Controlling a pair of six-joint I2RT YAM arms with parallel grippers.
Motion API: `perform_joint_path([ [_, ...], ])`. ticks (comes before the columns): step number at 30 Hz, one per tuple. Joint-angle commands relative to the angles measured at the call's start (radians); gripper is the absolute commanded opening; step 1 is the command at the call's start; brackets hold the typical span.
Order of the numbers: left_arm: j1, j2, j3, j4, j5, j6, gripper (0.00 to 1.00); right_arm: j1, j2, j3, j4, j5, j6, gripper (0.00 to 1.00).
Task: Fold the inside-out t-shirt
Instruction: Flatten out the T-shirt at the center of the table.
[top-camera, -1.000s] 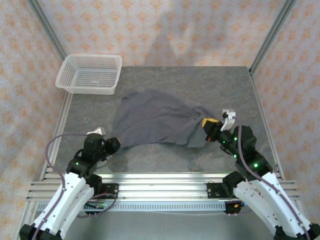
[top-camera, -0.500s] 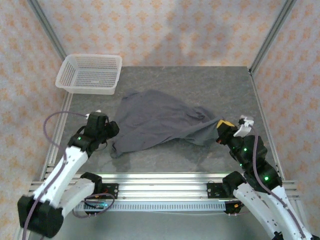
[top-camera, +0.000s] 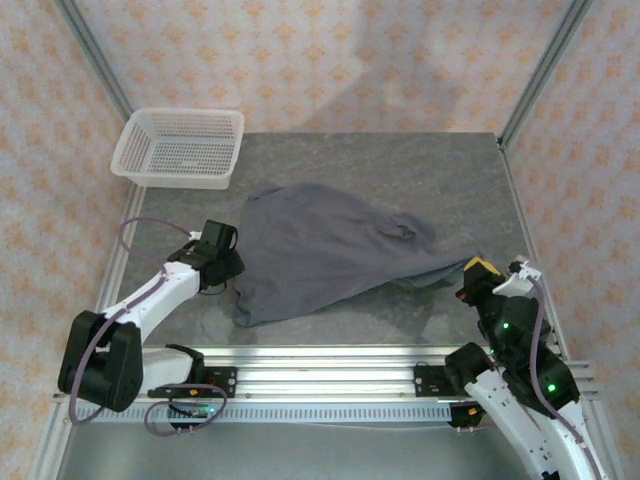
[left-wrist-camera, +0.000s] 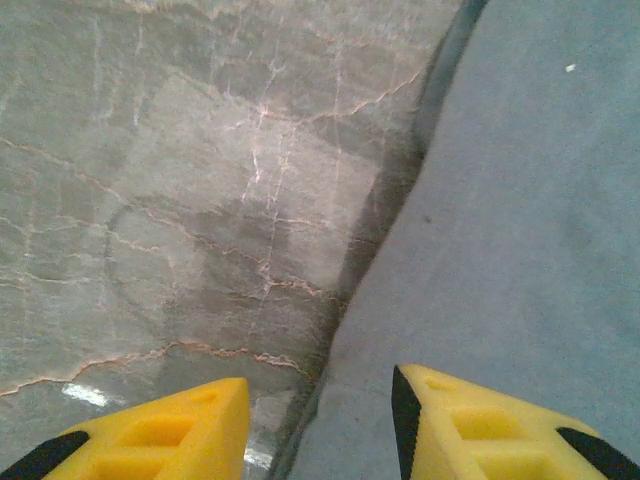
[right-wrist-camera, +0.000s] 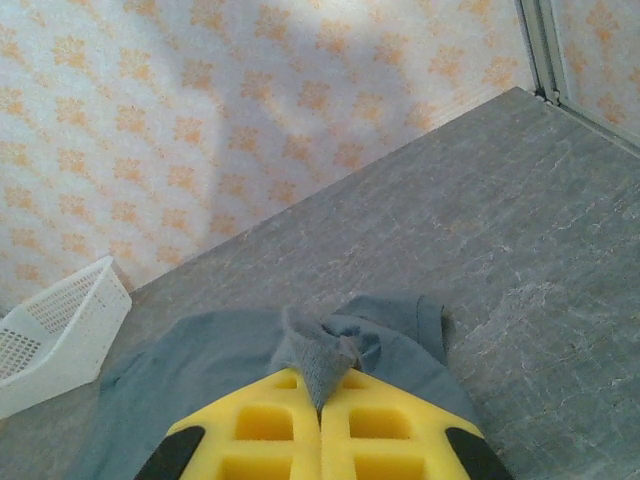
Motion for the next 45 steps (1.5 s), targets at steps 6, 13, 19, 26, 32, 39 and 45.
perform_joint_path([
  [6,-0.004,0.1,-0.048,0.217,0.113,-0.033,0.42,-0.001,0.0,-0.013,0.009,0.012,0.011,0.0],
  [13,0.003,0.133,-0.059,0.26,0.141,-0.055,0.42,-0.001,-0.001,0.002,-0.011,0.008,0.014,0.0],
  [19,0.006,0.079,-0.06,0.234,0.136,-0.055,0.32,-0.001,0.0,-0.006,0.0,-0.002,0.022,0.0],
  [26,0.006,0.038,-0.061,0.206,0.119,-0.03,0.24,-0.001,0.004,-0.016,0.016,0.001,0.033,0.0],
  [32,0.009,0.109,-0.069,0.248,0.163,-0.031,0.27,0.0,0.007,0.001,-0.003,0.006,0.028,0.0],
  [39,0.009,0.133,-0.071,0.276,0.187,-0.049,0.26,-0.001,0.007,0.004,-0.018,0.005,0.028,0.0],
  [45,0.009,0.113,-0.074,0.252,0.163,-0.036,0.09,-0.001,0.007,-0.013,0.001,0.005,0.034,0.0],
])
